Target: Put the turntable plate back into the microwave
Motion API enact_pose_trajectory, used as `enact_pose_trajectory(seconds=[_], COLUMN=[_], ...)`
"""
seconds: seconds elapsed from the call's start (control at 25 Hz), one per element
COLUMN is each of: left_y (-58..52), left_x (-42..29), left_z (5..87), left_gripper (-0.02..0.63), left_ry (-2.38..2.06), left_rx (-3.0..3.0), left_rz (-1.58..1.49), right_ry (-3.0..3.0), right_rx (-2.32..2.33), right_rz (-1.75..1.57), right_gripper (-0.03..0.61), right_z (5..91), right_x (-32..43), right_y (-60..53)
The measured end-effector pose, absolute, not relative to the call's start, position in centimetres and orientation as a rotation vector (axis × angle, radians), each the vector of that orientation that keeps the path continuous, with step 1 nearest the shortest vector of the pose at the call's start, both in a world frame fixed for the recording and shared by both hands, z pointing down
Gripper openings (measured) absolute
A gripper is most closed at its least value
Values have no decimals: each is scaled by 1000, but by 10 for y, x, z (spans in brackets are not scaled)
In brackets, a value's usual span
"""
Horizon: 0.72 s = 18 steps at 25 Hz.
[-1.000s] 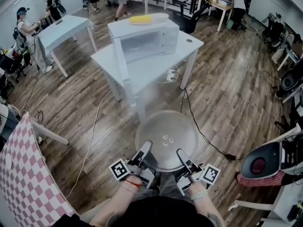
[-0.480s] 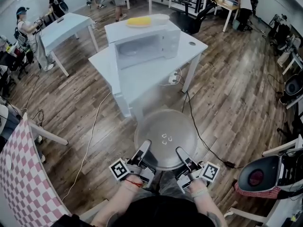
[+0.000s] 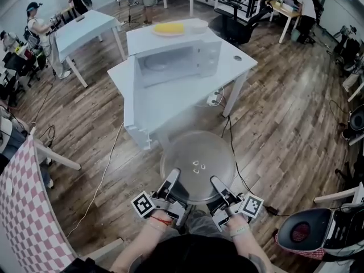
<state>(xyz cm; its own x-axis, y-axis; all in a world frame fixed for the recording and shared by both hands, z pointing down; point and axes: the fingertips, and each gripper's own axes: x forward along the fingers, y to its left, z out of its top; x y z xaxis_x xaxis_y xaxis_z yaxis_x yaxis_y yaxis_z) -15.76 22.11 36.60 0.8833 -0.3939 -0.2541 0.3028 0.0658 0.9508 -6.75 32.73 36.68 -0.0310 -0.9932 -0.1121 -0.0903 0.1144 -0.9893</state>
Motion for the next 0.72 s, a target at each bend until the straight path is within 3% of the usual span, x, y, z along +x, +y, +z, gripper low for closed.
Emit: enact_pose_trajectory(seconds=[0.72], left_y=[214], left_x=[-99], left_z=[373], left_gripper=[34], left_ry=[-187], left_rx=[1409], left_rz=[-653], right_ry=[1451], right_rx=[-1094], right_rz=[-1212], right_gripper=[40], right_z=[369], right_x=[5], right_y=[304])
